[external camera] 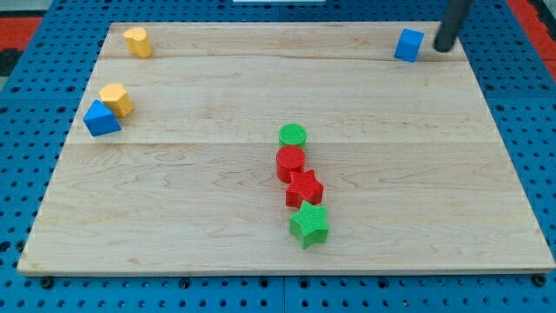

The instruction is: Slide blue cube closer to yellow hexagon

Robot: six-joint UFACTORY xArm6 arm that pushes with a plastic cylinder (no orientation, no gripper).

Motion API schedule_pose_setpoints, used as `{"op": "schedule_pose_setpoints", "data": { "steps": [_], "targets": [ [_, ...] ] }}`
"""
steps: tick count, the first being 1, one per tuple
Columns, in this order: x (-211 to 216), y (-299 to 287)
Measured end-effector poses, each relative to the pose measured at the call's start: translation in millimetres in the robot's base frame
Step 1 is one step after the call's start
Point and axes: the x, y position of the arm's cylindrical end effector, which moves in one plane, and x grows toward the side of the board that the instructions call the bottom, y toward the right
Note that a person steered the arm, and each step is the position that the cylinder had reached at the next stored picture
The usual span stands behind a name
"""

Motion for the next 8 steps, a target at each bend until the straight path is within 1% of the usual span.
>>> {"op": "schedule_pose_setpoints", "data": {
  "steps": [1, 2, 3, 4, 5, 6, 7, 8],
  "targets": [
    [-10, -93],
    [-10, -198],
    [-10, -267],
    [-10, -221],
    [0, -161],
    [14, -182],
    [14, -260],
    [15, -324]
  ]
}}
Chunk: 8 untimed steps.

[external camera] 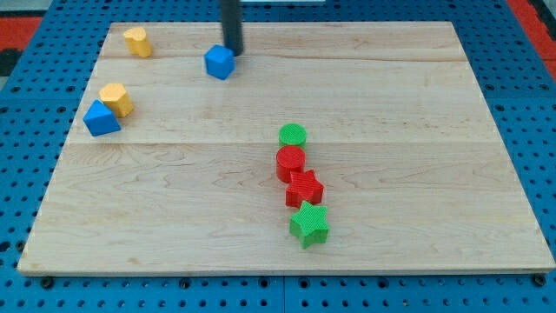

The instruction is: Slide blue cube closer to yellow hexagon

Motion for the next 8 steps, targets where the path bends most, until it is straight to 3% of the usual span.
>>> {"op": "schedule_pose_setpoints", "data": {
  "steps": [2, 5, 8],
  "targets": [
    [15, 58],
    [27, -87],
    [24, -112]
  ]
}}
